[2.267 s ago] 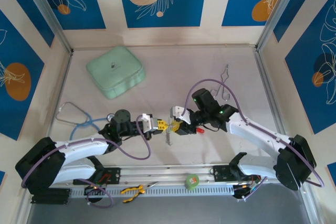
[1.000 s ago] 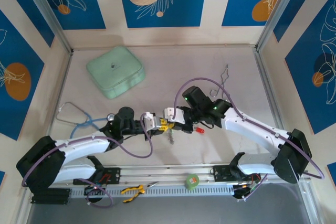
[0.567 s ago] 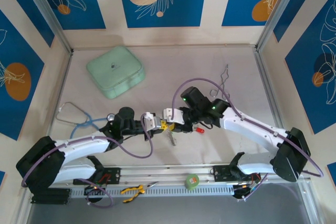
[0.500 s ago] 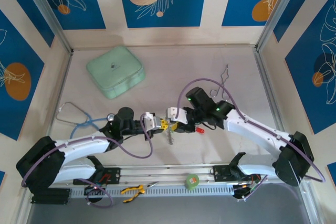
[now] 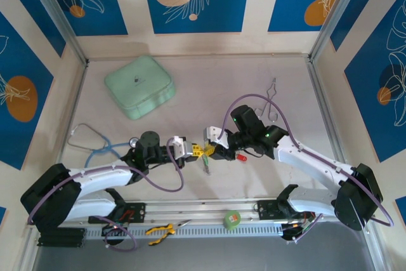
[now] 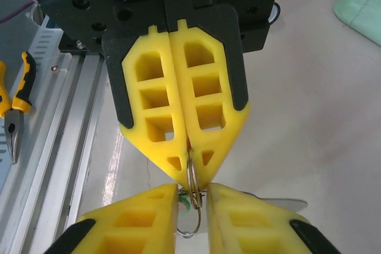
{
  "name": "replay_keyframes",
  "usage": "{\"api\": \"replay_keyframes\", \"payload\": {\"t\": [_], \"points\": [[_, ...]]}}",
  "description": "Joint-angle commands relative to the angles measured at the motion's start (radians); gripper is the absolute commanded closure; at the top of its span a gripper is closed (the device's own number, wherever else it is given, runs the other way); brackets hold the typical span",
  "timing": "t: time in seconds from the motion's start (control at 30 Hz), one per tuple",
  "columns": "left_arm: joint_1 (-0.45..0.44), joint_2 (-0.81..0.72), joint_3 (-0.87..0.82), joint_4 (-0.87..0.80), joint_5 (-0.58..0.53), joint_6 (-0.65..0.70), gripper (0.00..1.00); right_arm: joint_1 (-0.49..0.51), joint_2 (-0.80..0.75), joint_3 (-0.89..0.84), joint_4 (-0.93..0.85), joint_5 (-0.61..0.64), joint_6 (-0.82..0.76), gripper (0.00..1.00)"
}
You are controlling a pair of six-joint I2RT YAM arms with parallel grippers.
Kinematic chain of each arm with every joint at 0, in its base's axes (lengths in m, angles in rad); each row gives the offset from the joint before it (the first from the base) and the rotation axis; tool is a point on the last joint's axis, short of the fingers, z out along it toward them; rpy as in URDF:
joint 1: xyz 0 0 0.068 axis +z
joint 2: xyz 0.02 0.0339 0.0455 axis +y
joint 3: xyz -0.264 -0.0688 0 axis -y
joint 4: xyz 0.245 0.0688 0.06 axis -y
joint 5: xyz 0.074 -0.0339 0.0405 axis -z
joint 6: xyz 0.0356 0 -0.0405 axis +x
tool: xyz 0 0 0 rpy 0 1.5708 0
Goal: Put the keys on the keyring
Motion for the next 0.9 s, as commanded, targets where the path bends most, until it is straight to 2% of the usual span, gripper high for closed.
{"api": "replay_keyframes", "payload": {"t": [0.0,0.07,0.1,0.17,0.23,0.3,0.43,0.6,0.67,0.77,0.87], "points": [[-0.007,0.005,-0.005,0.064,0.043,-0.018,1.00,-0.001,0.001,-0.012,0.013,-0.053,0.002,0.88],[-0.007,0.005,-0.006,0.068,0.041,-0.021,1.00,-0.003,0.001,-0.008,0.003,-0.053,-0.003,0.97],[-0.007,0.004,-0.006,0.067,0.034,-0.021,0.96,-0.003,0.001,-0.004,-0.003,-0.050,-0.008,1.00],[-0.008,0.002,-0.007,0.061,0.013,-0.022,0.77,0.000,0.004,0.013,-0.032,-0.039,-0.022,1.00],[-0.007,-0.005,-0.004,0.037,-0.001,-0.011,0.73,0.010,0.012,0.046,-0.083,0.000,-0.053,1.00],[-0.009,-0.014,0.018,-0.028,-0.006,0.010,0.75,0.030,0.030,0.087,-0.159,0.057,-0.100,1.00],[-0.011,-0.025,0.062,-0.162,-0.019,0.065,0.87,0.071,0.077,0.162,-0.277,0.151,-0.175,1.00],[-0.013,-0.022,0.080,-0.202,-0.019,0.086,1.00,0.097,0.097,0.209,-0.286,0.153,-0.188,1.00],[-0.013,-0.025,0.074,-0.186,-0.023,0.081,1.00,0.100,0.098,0.218,-0.281,0.153,-0.175,1.00],[-0.014,-0.030,0.046,-0.109,-0.026,0.054,1.00,0.054,0.059,0.173,-0.198,0.092,-0.102,0.80],[-0.014,-0.022,0.016,-0.017,-0.012,0.018,1.00,-0.011,-0.005,0.064,-0.065,-0.004,-0.024,0.70]]}}
